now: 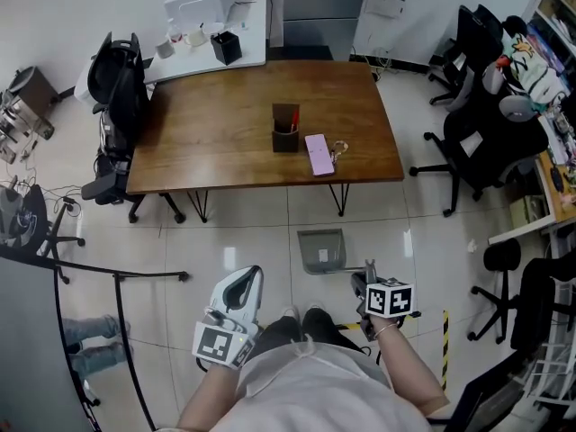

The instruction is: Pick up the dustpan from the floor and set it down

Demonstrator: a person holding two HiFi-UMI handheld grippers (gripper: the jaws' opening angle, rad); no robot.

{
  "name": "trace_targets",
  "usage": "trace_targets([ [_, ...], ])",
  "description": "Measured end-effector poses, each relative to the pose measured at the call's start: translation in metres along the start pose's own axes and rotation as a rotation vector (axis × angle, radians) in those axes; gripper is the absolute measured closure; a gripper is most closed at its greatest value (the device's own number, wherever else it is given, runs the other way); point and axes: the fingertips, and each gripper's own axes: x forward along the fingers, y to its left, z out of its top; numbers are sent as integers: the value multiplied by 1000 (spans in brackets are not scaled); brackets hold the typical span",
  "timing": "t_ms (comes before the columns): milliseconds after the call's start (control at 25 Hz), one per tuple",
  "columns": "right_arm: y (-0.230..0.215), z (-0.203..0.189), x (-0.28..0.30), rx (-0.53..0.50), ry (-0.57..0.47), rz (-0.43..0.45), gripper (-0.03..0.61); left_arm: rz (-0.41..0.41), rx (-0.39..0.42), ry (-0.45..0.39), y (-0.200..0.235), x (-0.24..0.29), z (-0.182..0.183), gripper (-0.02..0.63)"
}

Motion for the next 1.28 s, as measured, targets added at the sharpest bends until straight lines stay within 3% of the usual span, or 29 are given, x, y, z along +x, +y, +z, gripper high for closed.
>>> trace_targets([
  [200,-33,19,62,38,21,-34,575,20,-9,24,13,28,-17,600],
  [440,-81,10,157,12,57,-58,575,59,-6,86,30,41,-83,600],
  [560,-87,18,180,26,22,-36,572,72,-28,113,38,43,-111,600],
  [680,-86,24,188,-28,58,-59,556,82,-41,124,44,43,-122,600],
  [760,-89,16,190,-77,124,-91,467,79,-58,126,42,44,-122,601],
  [840,-90,9,190,-112,155,-111,329,67,-65,125,39,45,-118,600],
  [880,-90,10,189,-151,145,-141,123,60,-68,127,38,45,-115,600],
  [920,-91,12,187,-203,127,-181,-6,54,-72,129,37,45,-111,600],
  [1040,-88,19,169,-295,79,-257,-8,33,-81,133,35,41,-97,600],
  [1200,-64,39,123,-281,-21,-243,-4,-7,-86,142,29,34,-72,601],
  [1240,-54,50,106,-283,-73,-227,11,-21,-84,140,25,33,-65,600],
  [1280,-41,61,85,-292,-138,-206,89,-38,-79,136,21,31,-57,600],
])
